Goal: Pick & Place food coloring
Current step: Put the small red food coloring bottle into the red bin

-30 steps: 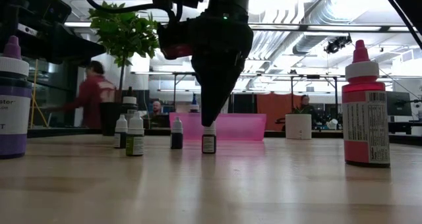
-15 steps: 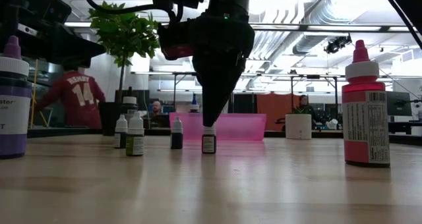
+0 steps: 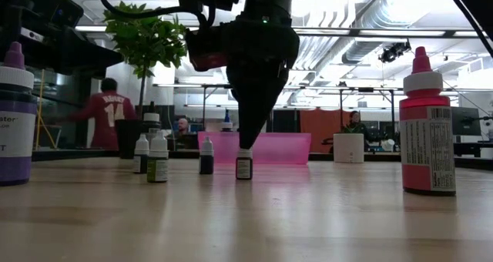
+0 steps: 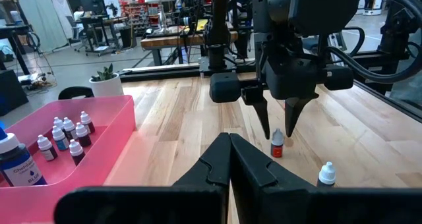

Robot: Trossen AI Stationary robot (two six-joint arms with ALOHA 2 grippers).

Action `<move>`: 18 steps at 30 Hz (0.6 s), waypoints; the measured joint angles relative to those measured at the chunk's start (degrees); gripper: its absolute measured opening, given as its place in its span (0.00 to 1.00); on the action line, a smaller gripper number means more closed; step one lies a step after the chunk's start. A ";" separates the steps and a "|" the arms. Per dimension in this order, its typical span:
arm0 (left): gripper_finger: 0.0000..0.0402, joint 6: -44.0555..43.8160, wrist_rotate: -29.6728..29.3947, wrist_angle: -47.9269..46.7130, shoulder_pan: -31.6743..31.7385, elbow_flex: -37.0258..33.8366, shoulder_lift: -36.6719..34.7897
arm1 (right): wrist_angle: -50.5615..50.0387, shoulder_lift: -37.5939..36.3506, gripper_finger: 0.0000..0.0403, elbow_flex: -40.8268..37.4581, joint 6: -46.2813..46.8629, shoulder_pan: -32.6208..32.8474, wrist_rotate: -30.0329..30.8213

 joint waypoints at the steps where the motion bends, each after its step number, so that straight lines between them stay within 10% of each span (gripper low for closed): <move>1: 0.00 0.02 0.00 -0.01 0.01 0.01 -0.01 | 0.02 0.00 0.34 0.00 -0.02 0.00 0.00; 18: 0.00 0.02 0.00 -0.02 -0.01 -0.01 0.00 | 0.09 0.00 0.30 0.00 -0.06 -0.02 0.20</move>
